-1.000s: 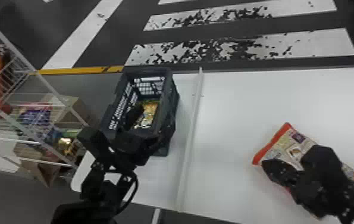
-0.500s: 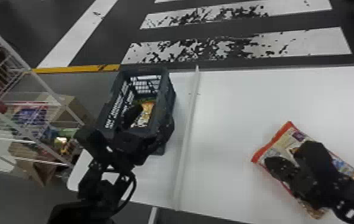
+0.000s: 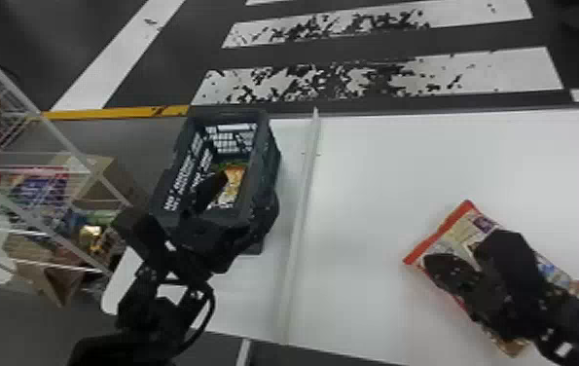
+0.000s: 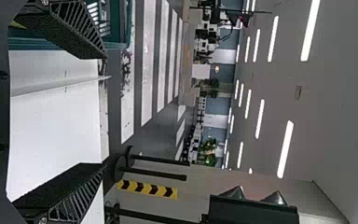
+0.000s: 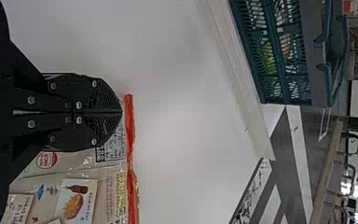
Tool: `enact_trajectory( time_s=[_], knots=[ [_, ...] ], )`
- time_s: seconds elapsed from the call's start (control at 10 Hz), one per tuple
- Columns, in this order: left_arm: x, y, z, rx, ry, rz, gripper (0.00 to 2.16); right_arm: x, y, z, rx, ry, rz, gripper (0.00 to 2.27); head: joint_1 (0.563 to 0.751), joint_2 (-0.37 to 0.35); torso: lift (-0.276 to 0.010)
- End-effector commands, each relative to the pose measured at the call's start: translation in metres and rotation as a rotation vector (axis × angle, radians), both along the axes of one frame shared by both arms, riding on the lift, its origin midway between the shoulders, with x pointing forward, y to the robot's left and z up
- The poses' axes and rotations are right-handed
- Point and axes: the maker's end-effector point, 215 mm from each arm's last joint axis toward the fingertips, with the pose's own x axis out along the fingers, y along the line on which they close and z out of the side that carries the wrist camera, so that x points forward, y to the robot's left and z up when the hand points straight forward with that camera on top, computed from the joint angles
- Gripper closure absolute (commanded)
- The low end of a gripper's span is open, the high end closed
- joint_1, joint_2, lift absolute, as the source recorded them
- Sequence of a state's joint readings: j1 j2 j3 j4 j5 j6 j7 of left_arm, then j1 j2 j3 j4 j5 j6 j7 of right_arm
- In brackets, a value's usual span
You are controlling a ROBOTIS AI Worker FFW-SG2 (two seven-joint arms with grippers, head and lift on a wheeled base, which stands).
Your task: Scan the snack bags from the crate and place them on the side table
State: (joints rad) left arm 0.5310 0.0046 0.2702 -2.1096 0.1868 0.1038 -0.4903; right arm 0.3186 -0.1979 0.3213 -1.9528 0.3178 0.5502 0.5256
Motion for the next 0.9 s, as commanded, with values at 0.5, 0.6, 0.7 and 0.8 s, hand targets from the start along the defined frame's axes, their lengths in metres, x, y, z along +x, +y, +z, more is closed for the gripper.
enact_trajectory(
  time_s=[0.5, 0.6, 0.7, 0.8],
  knots=[
    [-0.003, -0.002, 0.004, -0.02, -0.007, -0.004, 0.04, -0.04, 0.037, 0.006, -0.033, -0.016, 0.084, 2.21, 0.695, 0.347, -0.094],
    [-0.002, -0.004, 0.006, -0.02, -0.01, -0.007, 0.04, -0.036, 0.033, 0.001, -0.047, -0.011, 0.072, 2.21, 0.695, 0.35, -0.094],
    [-0.002, -0.004, 0.008, -0.019, -0.015, -0.008, 0.04, -0.033, 0.029, -0.005, -0.059, 0.0, 0.066, 2.21, 0.695, 0.347, -0.094],
    [-0.001, -0.006, 0.009, -0.022, -0.016, -0.009, 0.04, -0.031, 0.027, -0.008, -0.066, 0.002, 0.061, 2.21, 0.695, 0.339, -0.094]
  ],
)
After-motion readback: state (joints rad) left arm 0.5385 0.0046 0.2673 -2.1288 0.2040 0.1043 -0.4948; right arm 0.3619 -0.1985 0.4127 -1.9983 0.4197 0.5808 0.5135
